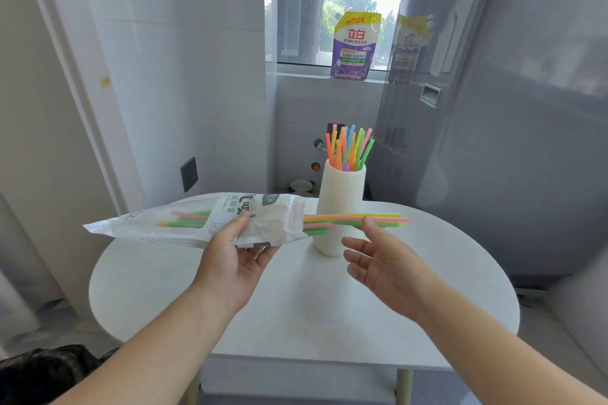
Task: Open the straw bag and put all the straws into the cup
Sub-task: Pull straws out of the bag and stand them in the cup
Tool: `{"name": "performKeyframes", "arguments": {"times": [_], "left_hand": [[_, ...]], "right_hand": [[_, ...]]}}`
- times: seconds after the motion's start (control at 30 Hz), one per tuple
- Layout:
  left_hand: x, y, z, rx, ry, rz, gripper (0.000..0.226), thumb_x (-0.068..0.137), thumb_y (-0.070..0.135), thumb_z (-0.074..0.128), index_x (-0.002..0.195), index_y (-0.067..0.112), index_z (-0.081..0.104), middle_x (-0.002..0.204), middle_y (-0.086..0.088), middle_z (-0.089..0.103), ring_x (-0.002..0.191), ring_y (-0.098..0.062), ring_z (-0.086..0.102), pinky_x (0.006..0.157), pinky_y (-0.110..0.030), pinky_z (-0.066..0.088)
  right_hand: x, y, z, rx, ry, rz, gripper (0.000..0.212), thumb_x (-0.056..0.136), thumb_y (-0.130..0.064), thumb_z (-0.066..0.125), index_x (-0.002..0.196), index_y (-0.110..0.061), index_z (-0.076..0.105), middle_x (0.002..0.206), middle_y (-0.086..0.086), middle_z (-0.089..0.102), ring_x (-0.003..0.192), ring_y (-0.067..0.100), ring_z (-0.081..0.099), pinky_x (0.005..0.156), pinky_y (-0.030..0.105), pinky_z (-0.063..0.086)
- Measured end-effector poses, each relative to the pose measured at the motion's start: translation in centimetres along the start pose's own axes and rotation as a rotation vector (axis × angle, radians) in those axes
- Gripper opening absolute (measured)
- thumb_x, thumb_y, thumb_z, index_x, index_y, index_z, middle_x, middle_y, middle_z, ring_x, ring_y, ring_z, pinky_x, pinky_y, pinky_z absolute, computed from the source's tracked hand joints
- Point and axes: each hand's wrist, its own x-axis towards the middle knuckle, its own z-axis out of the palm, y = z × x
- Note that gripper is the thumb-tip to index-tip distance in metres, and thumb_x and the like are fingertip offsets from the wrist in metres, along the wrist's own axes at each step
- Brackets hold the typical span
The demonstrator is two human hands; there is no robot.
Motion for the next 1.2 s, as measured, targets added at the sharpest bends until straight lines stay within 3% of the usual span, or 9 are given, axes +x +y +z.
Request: {"name": "performKeyframes", "arguments": {"times": [0.2,0.3,0.4,0.53,0.7,0.97,1.2], "left_hand": [[-0.1,-0.6,0.3,0.009,-0.001,-0.017,0.021,0.097,0.014,0.064,0.118,0.014,0.069,0.096,-0.006,0.080,0.076,-0.019,0.078,0.072,-0.040,0.065],[-0.2,-0.8,0.4,0.012,0.003,-0.014,0.020,0.097,0.013,0.063,0.117,0.014,0.069,0.094,-0.005,0.080,0.077,-0.019,0.078,0.072,-0.040,0.065],[-0.1,-0.8,0.3,0.012,0.008,-0.014,0.023,0.097,0.013,0.064,0.120,0.013,0.068,0.097,-0.006,0.079,0.078,-0.020,0.078,0.070,-0.038,0.066],[0.1,-0.6,0.0,0.016,0.016,0.002,0.029,0.097,0.013,0.063,0.126,0.013,0.067,0.101,-0.006,0.079,0.081,-0.020,0.077,0.073,-0.039,0.065],[0.3,-0.5,0.0,-0.004,0.036,0.006,0.028,0.097,0.012,0.063,0.125,0.014,0.066,0.105,-0.007,0.080,0.080,-0.020,0.078,0.072,-0.040,0.065],[0.5,0.2,-0.1,-0.045,0.055,0.024,0.017,0.098,0.012,0.061,0.114,0.013,0.066,0.087,-0.004,0.081,0.076,-0.019,0.078,0.076,-0.042,0.063],[0.8,0.3,-0.2,-0.071,0.079,0.012,0.015,0.097,0.012,0.063,0.111,0.014,0.067,0.087,-0.004,0.080,0.082,-0.020,0.078,0.068,-0.039,0.065]], "right_hand": [[0.6,0.4,2.3,0.189,0.065,-0.127,0.035,0.091,-0.025,0.070,0.120,-0.004,0.069,0.081,0.006,0.059,0.063,0.015,0.055,0.062,0.024,0.053],[0.9,0.3,3.0,0.250,0.130,-0.163,0.025,0.094,-0.021,0.066,0.106,-0.001,0.072,0.079,0.006,0.059,0.064,0.013,0.055,0.061,0.020,0.054],[1.2,-0.3,2.6,0.226,0.195,-0.200,0.025,0.096,-0.021,0.063,0.105,0.001,0.070,0.078,0.005,0.059,0.067,0.013,0.055,0.065,0.022,0.055],[1.4,-1.5,1.4,0.071,0.278,-0.292,0.024,0.100,-0.023,0.058,0.095,-0.005,0.073,0.079,0.007,0.062,0.071,0.015,0.059,0.072,0.028,0.055],[0.9,-3.7,0.6,-0.104,0.250,-0.402,0.028,0.100,-0.023,0.058,0.093,0.000,0.071,0.081,0.013,0.074,0.076,0.022,0.074,0.072,0.032,0.061],[-2.0,-9.7,0.2,-0.327,0.244,-0.597,0.027,0.099,-0.021,0.060,0.095,0.004,0.069,0.082,0.012,0.078,0.076,0.025,0.077,0.067,0.028,0.063],[-3.6,-11.6,-0.1,-0.512,0.287,-0.678,0.021,0.096,-0.027,0.062,0.091,-0.010,0.072,0.083,-0.002,0.080,0.079,0.020,0.078,0.070,0.030,0.064]]}}
